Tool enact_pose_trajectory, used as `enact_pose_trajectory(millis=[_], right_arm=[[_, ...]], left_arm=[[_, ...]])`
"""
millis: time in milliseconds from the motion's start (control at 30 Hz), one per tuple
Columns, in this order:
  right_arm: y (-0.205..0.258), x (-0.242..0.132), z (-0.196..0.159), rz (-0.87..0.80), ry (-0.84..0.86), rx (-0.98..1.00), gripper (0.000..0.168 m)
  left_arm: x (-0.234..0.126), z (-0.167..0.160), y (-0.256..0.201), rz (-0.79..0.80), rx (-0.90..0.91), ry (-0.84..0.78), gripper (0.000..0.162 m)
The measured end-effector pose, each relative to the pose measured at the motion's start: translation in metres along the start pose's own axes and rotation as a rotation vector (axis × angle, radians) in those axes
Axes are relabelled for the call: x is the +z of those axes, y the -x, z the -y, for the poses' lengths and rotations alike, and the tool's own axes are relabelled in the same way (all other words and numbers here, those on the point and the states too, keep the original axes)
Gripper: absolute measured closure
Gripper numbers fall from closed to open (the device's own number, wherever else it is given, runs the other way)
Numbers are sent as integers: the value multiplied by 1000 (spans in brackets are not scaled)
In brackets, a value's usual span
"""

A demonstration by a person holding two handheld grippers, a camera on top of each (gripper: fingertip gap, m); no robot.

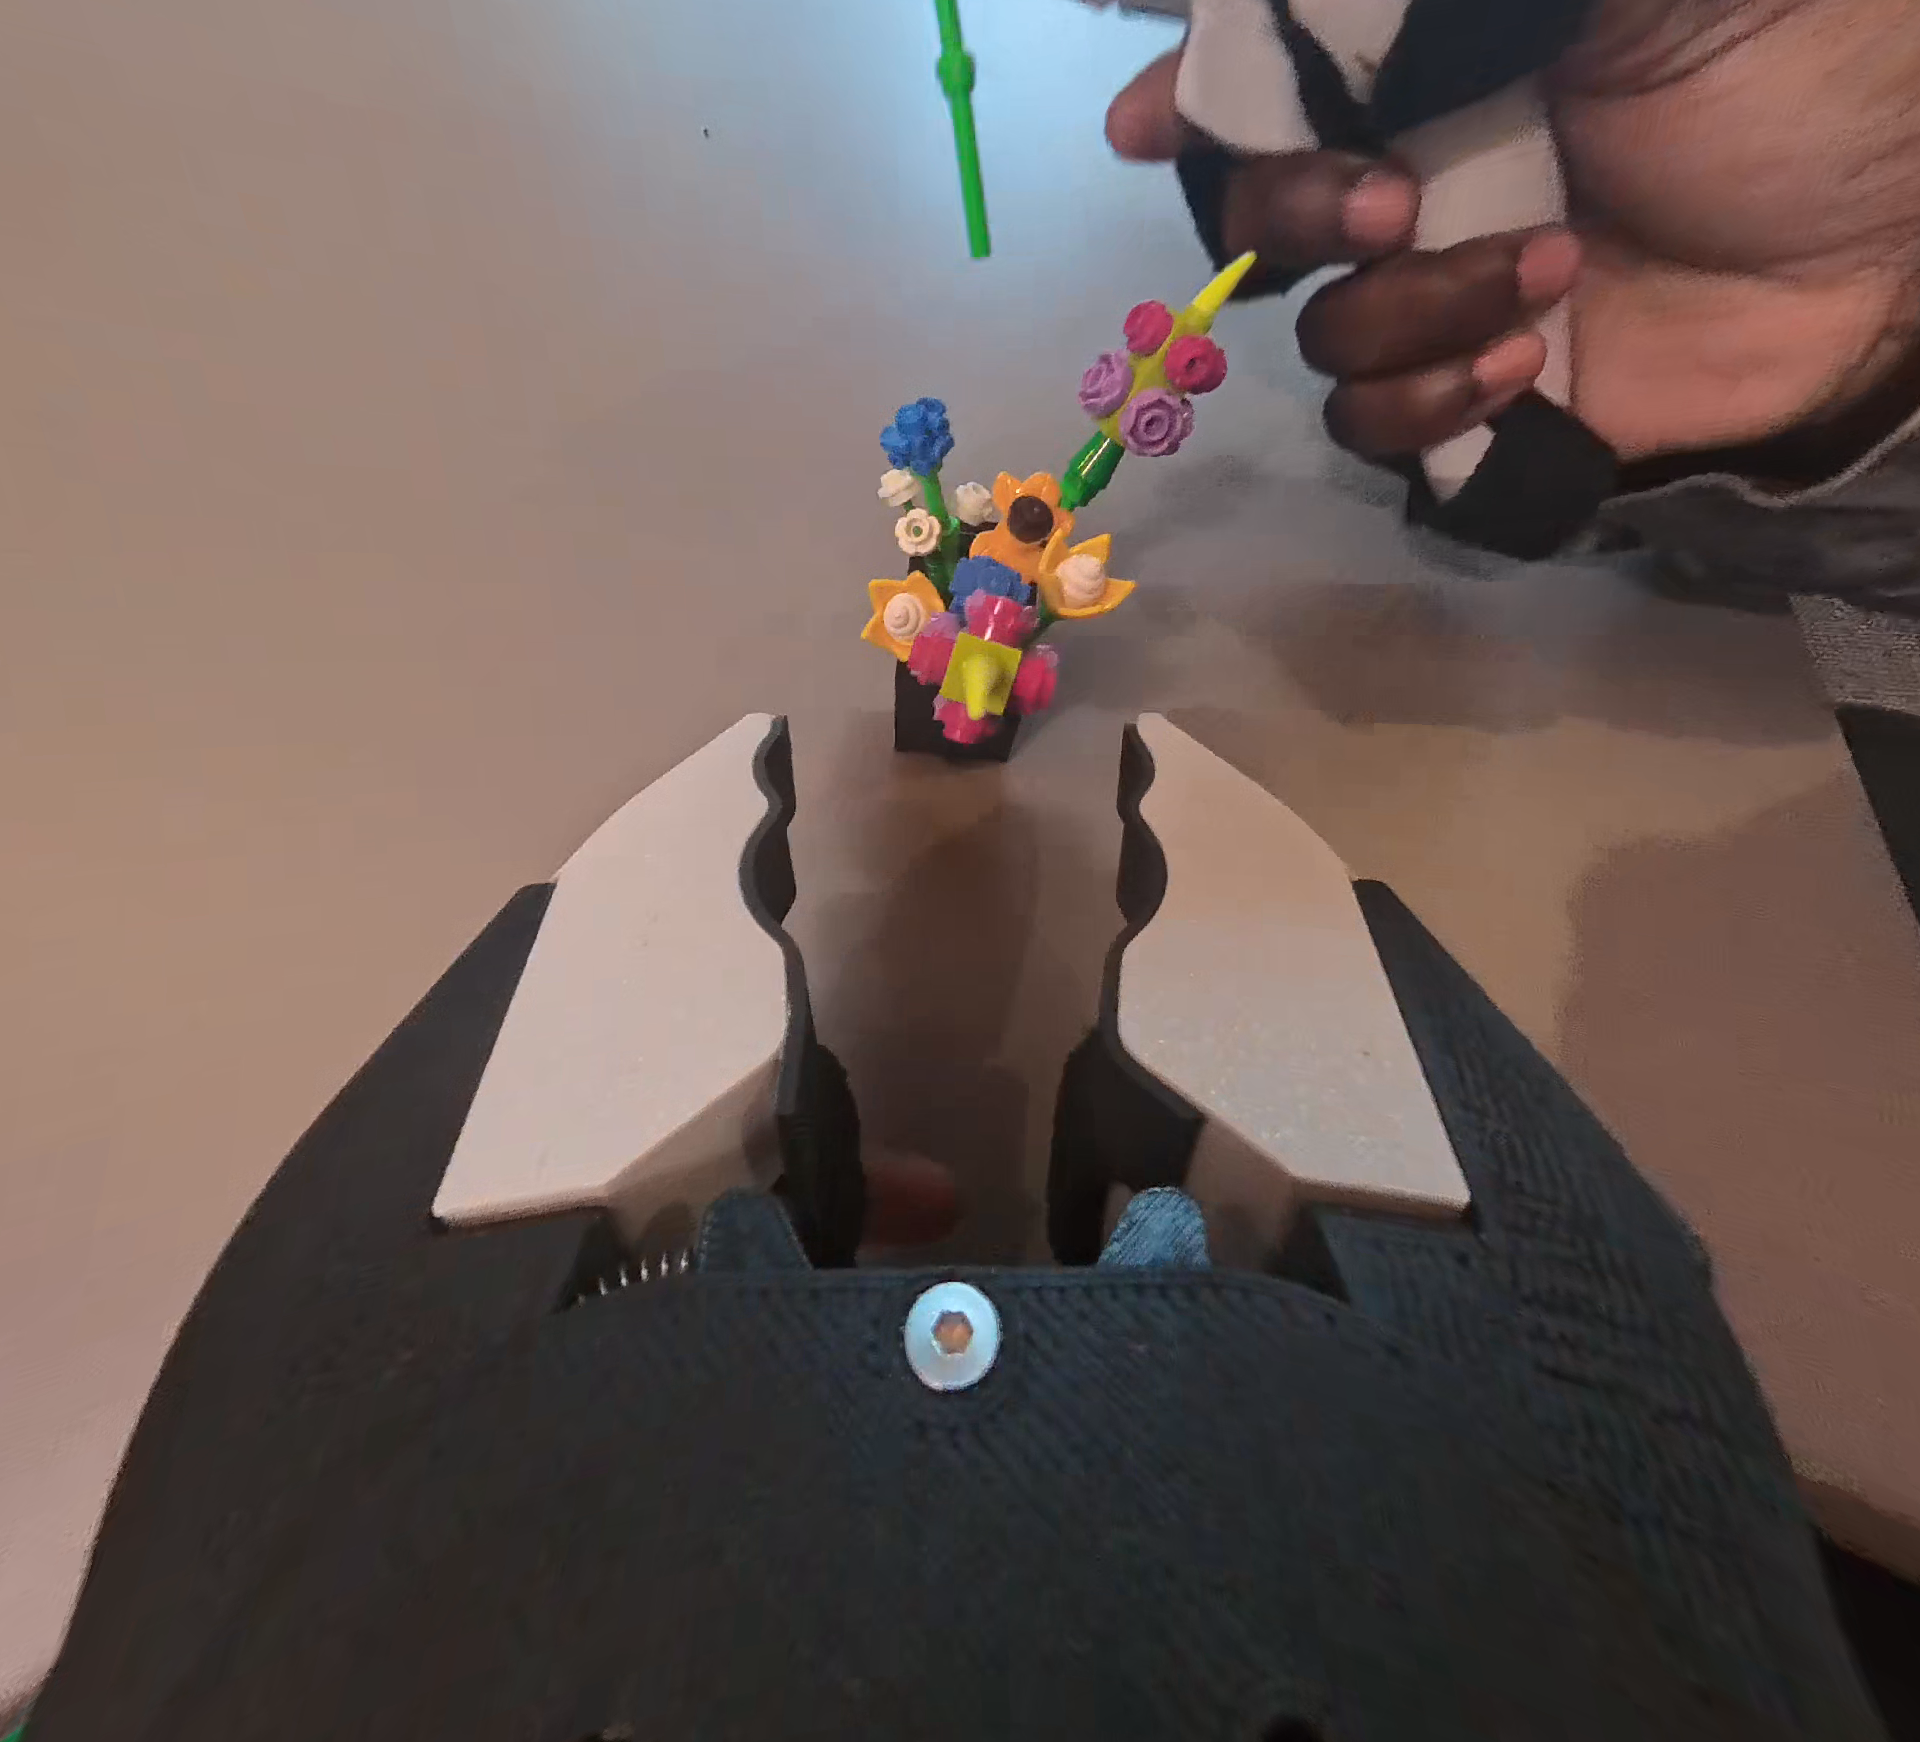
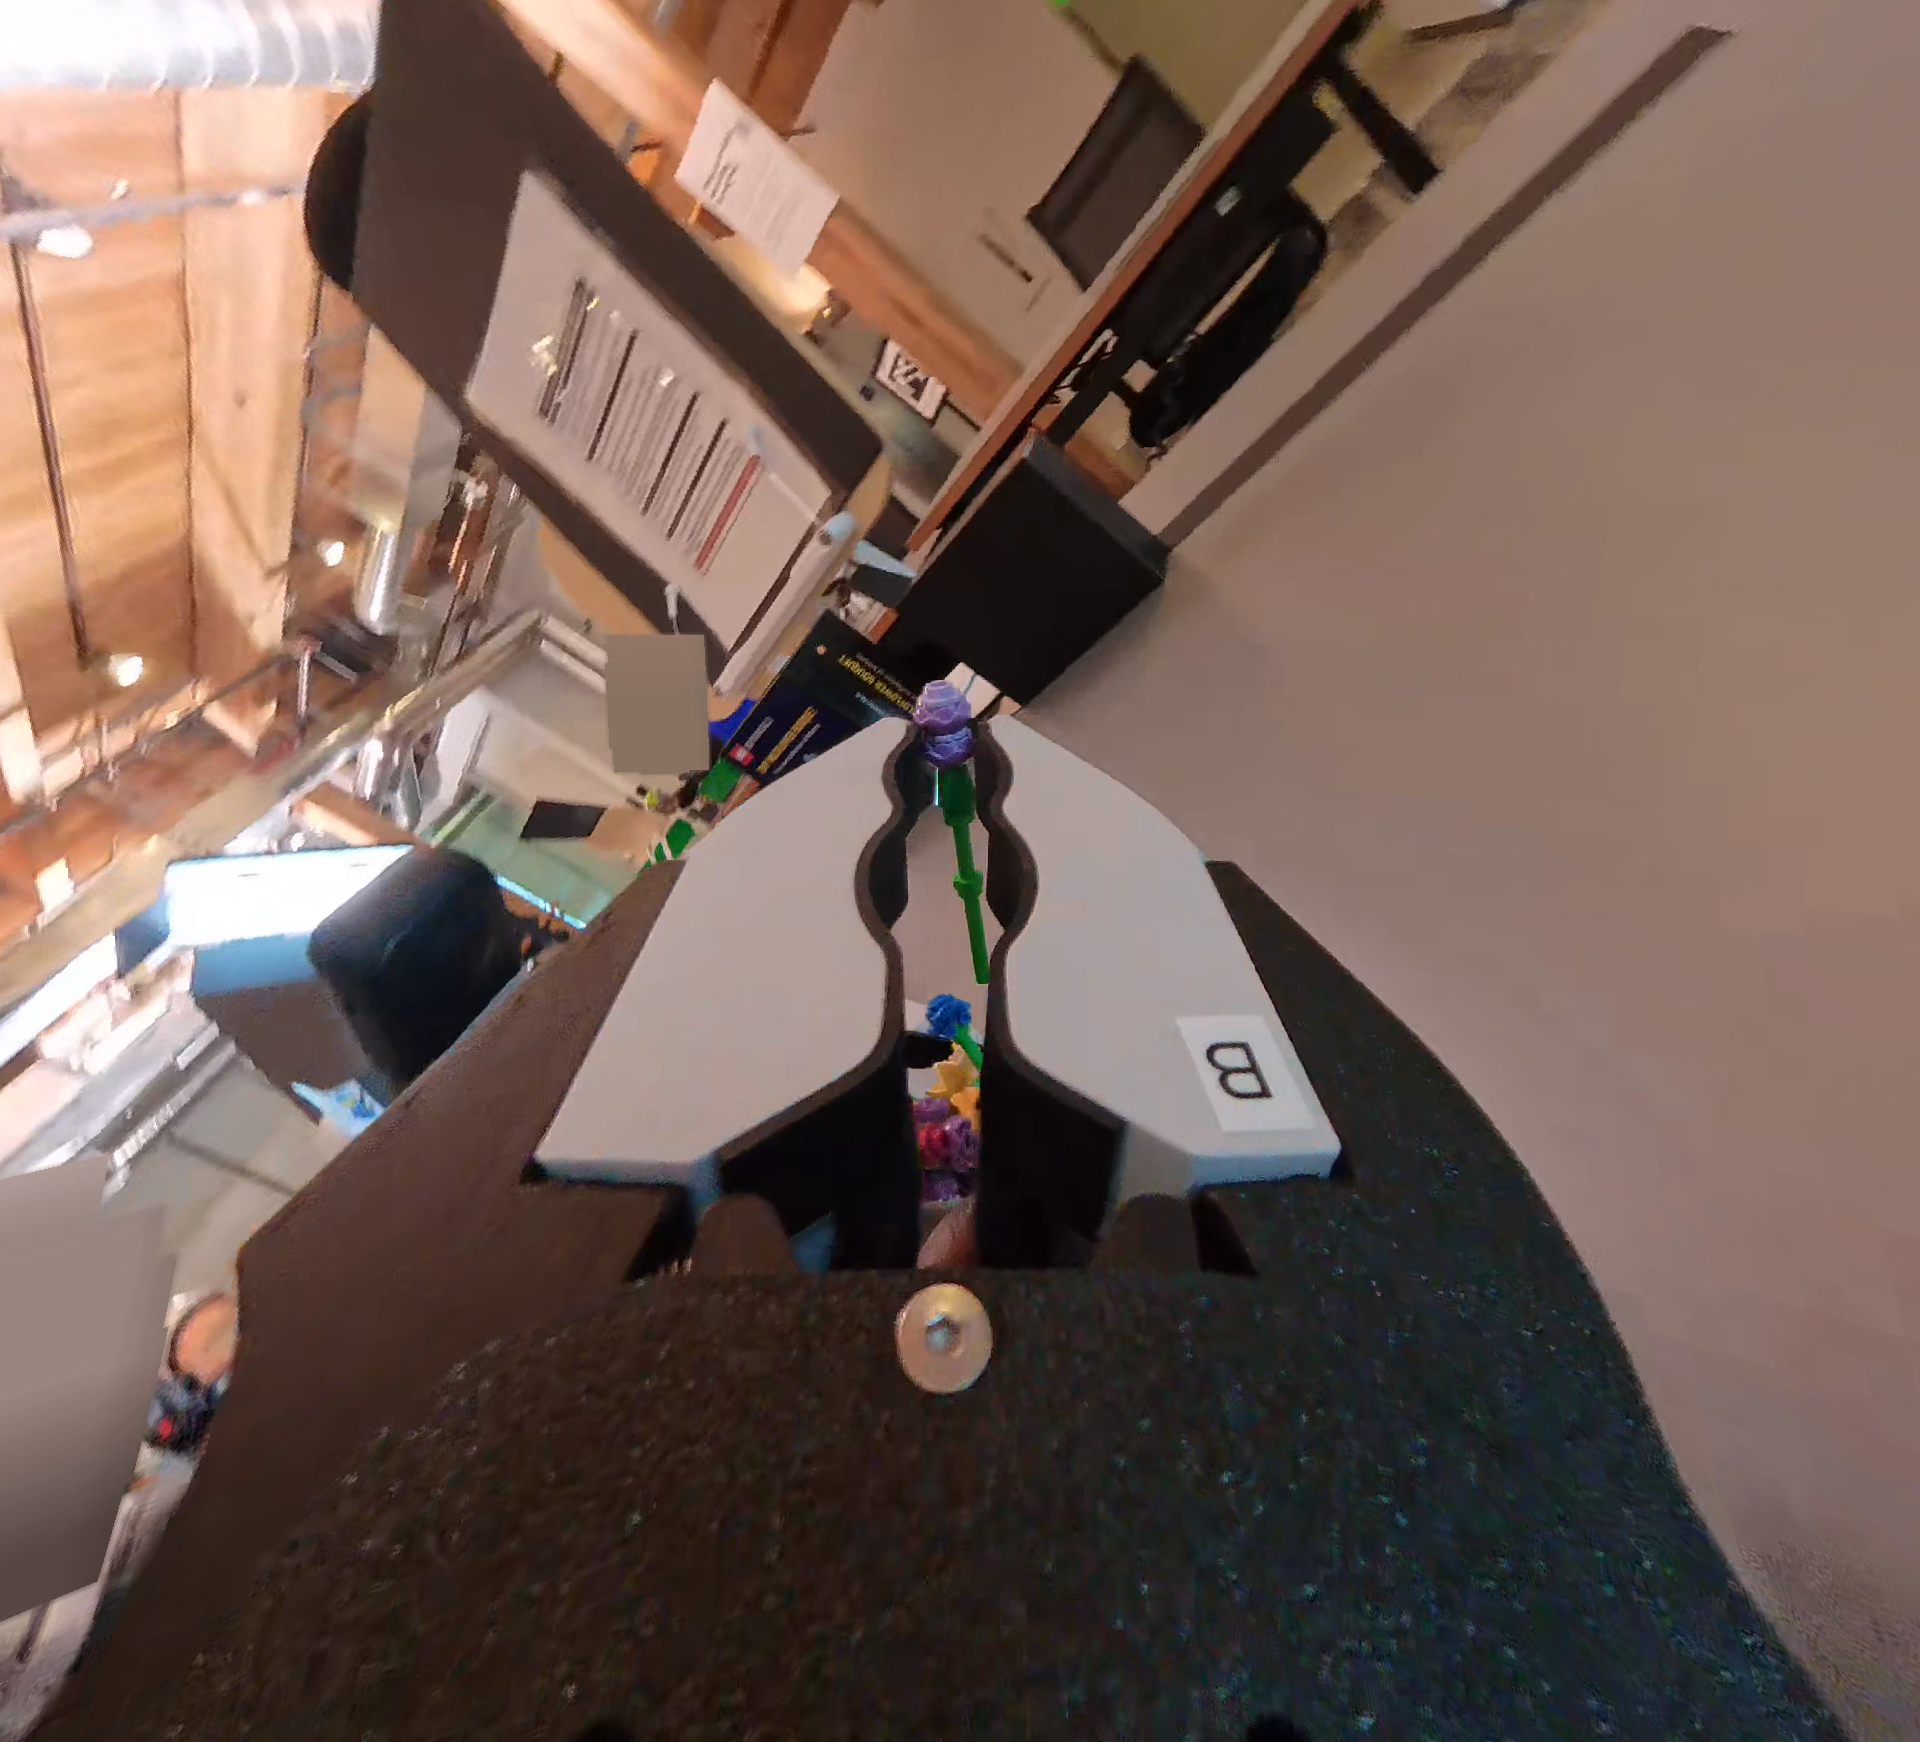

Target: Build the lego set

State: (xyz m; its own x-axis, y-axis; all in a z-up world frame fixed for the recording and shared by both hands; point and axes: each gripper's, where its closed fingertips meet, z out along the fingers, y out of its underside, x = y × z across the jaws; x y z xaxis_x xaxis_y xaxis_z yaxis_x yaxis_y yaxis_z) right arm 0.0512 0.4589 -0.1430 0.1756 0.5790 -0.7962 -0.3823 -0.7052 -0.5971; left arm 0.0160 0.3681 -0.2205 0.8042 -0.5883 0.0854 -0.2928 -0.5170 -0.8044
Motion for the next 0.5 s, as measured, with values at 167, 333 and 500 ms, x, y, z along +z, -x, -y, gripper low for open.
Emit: enact_pose_trajectory(millis=[167,333,500], right_arm=[[-7,4,-15,-26,8,98,159],[-6,6,-24,-58,10,53,159],[7,2,-16,-25,-48,-33,159]], left_arm=[[8,-3,-5,-2,33,20,107],[10,0,-5,0,46,-6,120],[12,-3,-5,3,53,15,125]])
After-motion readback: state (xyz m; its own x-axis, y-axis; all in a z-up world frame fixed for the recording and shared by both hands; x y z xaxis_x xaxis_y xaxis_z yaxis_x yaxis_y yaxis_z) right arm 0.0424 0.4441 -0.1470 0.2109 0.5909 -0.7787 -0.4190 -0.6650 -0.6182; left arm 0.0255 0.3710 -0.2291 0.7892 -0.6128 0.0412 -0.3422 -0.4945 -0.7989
